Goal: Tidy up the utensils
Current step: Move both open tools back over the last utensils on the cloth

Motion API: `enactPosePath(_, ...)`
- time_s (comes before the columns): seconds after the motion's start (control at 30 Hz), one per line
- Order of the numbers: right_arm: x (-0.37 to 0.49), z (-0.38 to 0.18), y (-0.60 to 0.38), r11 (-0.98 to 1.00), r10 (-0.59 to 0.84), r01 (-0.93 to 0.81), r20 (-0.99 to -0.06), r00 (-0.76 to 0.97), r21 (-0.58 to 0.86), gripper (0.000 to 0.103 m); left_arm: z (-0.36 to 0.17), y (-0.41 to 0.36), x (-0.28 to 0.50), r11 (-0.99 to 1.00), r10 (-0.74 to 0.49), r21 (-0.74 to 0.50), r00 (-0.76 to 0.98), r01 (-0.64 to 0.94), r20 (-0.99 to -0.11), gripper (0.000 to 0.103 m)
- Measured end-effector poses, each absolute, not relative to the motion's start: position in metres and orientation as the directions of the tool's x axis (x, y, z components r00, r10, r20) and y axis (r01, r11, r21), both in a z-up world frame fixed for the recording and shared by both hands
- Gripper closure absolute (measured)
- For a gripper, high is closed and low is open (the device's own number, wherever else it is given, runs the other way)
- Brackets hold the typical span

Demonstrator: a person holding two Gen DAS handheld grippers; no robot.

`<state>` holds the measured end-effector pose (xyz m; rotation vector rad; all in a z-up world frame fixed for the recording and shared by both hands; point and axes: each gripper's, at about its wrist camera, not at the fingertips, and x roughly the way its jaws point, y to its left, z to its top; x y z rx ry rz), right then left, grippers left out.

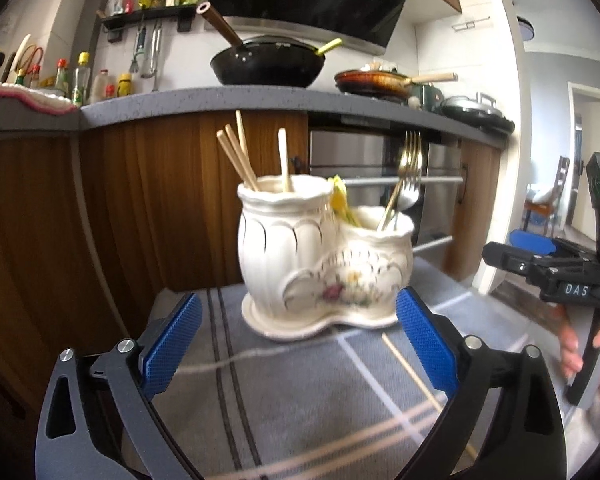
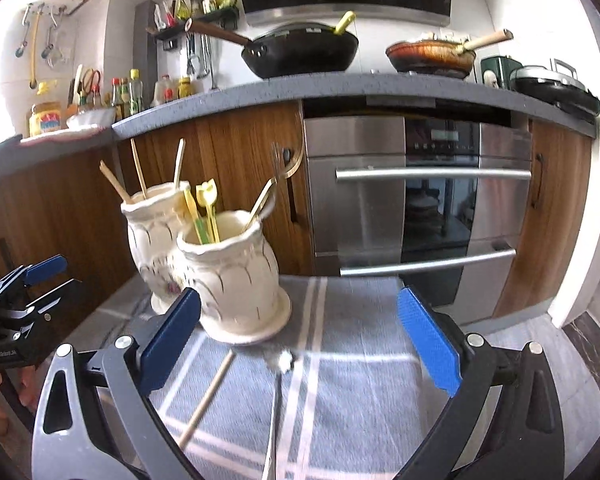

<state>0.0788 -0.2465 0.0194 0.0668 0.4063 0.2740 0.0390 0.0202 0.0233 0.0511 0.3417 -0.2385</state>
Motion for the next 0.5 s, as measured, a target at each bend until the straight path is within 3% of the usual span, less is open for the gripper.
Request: enactPosePath(0.5,0.087,-0.027,-0.226,0.966,0.219,-0.258,-0.649,0.729,0.036,0.006,0.000,0.019,0.034,0.971,-0.216,-0.013,0.863,0.237,-0.457,0.006)
